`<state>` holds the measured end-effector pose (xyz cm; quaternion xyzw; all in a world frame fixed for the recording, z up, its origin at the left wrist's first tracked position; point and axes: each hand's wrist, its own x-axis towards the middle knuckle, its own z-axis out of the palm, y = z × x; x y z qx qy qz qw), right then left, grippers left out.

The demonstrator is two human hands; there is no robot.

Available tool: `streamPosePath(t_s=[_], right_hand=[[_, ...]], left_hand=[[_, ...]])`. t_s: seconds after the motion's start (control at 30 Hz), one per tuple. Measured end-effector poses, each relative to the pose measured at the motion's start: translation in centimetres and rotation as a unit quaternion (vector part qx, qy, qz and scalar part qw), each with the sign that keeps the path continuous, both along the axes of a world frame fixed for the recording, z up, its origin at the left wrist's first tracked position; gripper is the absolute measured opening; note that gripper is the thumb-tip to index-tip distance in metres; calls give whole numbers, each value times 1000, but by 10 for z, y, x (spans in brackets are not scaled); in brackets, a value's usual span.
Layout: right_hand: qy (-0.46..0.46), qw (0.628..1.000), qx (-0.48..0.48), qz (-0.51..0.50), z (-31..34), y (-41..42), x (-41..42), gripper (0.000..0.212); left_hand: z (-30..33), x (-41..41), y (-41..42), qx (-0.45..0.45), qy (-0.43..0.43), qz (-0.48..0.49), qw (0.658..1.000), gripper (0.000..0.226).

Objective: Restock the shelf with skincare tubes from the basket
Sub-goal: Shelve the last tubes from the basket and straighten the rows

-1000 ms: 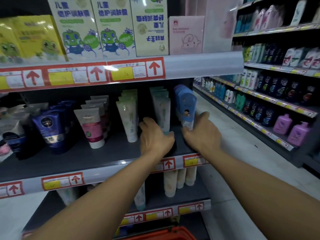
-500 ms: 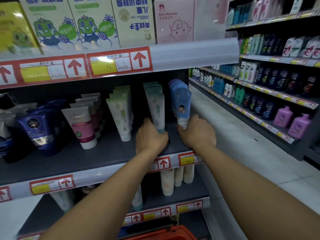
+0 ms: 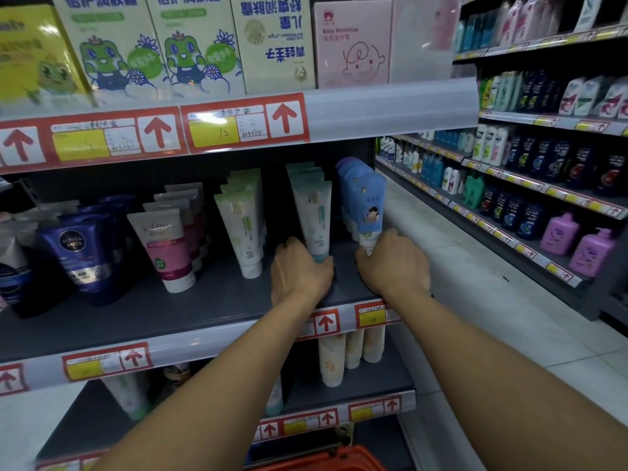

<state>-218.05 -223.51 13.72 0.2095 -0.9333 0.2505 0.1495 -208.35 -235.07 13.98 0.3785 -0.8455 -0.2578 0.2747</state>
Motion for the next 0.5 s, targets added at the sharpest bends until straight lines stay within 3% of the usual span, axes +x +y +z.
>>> streamPosePath(t_s=[0.5], right_hand=[[3, 1000, 4, -10, -1, -2, 0, 46]], left_hand=[[0, 0, 0, 7, 2, 5, 1000, 61]])
